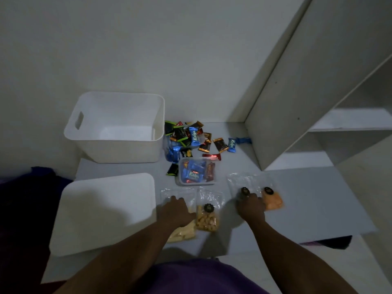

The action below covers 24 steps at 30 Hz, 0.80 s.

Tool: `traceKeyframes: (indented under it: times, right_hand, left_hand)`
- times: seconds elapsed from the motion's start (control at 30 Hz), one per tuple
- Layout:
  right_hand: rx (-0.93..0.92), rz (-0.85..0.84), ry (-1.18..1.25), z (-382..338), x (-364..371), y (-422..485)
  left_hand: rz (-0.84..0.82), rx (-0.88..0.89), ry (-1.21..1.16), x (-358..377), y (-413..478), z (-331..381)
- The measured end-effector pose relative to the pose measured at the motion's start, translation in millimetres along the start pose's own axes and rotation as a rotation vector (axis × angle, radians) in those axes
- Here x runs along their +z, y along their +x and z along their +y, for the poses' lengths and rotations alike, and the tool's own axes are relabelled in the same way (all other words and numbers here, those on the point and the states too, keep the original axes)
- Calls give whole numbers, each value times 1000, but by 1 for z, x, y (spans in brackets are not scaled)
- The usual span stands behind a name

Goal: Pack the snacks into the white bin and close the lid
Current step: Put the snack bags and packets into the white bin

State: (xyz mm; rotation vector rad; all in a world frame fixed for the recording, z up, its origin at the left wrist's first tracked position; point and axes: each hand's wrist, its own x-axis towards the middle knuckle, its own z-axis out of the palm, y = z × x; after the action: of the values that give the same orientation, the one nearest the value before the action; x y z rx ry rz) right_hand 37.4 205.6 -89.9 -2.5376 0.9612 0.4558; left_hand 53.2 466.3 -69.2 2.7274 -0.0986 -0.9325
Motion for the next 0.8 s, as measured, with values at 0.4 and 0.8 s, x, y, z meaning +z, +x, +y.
traceKeyframes:
  times: [0.4,0.8]
  right_hand:
    - [129,-86,154,28,-11,47]
    - [-212,-174,670,-6,-58,69]
  left_hand:
    - [268,-322,-280,38,-13,47]
    - [780,-367,-841,-29,-35,67]
